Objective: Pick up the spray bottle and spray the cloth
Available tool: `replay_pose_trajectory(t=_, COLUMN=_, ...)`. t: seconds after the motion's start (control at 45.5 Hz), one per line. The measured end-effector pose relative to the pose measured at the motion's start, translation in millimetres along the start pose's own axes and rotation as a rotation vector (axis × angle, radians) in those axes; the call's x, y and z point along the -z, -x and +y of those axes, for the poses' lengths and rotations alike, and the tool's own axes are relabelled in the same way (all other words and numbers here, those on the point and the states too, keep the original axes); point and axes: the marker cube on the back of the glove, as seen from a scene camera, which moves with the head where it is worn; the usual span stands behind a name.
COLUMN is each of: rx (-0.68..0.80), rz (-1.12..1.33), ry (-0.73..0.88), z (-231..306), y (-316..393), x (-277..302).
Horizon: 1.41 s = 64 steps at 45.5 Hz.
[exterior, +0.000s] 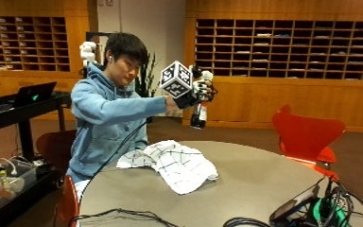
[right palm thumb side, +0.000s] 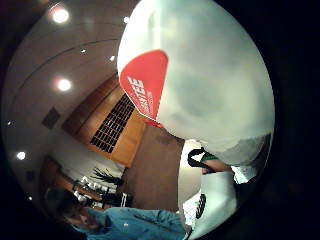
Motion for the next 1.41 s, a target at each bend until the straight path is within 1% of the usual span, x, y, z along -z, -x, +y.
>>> replay_pose_trajectory(t=0.11, rx=-0.029, rz=-0.121, ry=-0.04, z=5, y=5, x=-31)
replay_pose_trajectory(t=0.22, rx=-0.101, rz=-0.248, ry=-0.121, z=9, y=5, x=-67)
replay_pose_trajectory(t=0.308, rx=-0.142, rz=-0.303, ry=-0.161, z=17, y=1, x=-93)
replay_pose_trajectory(t=0.462, rx=-0.19, rz=-0.318, ry=-0.205, z=27, y=-12, x=-137)
replay_pose_trajectory(t=0.726, rx=-0.228, rz=-0.272, ry=-0.204, z=42, y=-33, x=-191)
replay_pose_trajectory(t=1.034, rx=-0.227, rz=-0.265, ry=-0.18, z=56, y=-51, x=-225)
replay_pose_trajectory(t=1.165, rx=-0.209, rz=-0.258, ry=-0.154, z=57, y=-51, x=-227)
replay_pose_trajectory(t=1.407, rx=-0.154, rz=-0.21, ry=-0.058, z=67, y=-50, x=-218)
